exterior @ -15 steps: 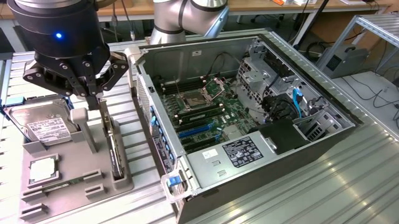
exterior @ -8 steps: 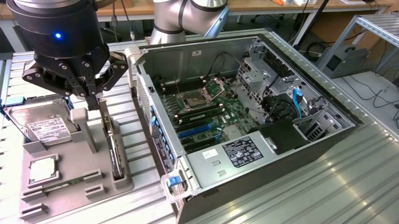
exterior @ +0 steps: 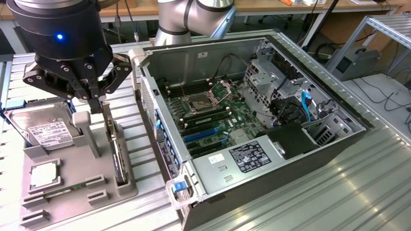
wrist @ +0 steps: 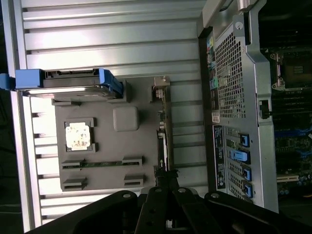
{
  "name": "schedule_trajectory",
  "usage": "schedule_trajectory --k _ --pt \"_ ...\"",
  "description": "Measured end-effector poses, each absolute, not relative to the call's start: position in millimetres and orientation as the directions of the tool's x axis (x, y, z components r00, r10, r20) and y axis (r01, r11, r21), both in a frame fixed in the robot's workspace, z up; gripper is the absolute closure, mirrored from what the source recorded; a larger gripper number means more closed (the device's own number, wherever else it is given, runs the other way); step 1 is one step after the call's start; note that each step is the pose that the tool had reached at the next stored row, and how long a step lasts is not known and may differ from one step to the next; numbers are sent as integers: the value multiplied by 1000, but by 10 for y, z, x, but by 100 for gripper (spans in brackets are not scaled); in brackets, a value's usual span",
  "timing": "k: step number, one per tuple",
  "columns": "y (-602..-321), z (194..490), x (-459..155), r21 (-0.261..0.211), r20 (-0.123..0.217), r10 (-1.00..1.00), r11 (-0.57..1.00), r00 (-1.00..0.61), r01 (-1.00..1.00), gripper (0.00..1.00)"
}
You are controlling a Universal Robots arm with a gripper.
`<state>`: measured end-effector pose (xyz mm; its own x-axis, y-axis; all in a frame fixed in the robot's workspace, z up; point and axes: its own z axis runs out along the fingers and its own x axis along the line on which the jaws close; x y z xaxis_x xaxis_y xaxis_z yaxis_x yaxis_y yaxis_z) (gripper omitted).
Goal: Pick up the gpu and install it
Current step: 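Pick up the gpu and move the gpu toward the slot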
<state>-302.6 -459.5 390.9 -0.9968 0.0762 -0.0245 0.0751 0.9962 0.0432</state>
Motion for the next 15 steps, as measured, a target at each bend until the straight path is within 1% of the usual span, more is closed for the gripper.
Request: schedule_trajectory --k 1,2,3,7,8,10,15 --pt "-4595 3909 -3026 43 -25 76 996 -997 75 89" --pt "-4595 3909 -3026 43 -25 76 996 -997 75 83" --pt "-4595 3909 -3026 43 -25 76 996 -997 75 83" --pt "-4595 3909 -3026 43 -25 76 996 -997 75 58" --pt "-4595 3909 -3026 43 -25 76 996 -997 75 58" --pt "-4595 3909 -3026 43 -25 76 996 -997 75 46" --pt "-4595 3909 -3026 43 -25 76 996 -997 75 46"
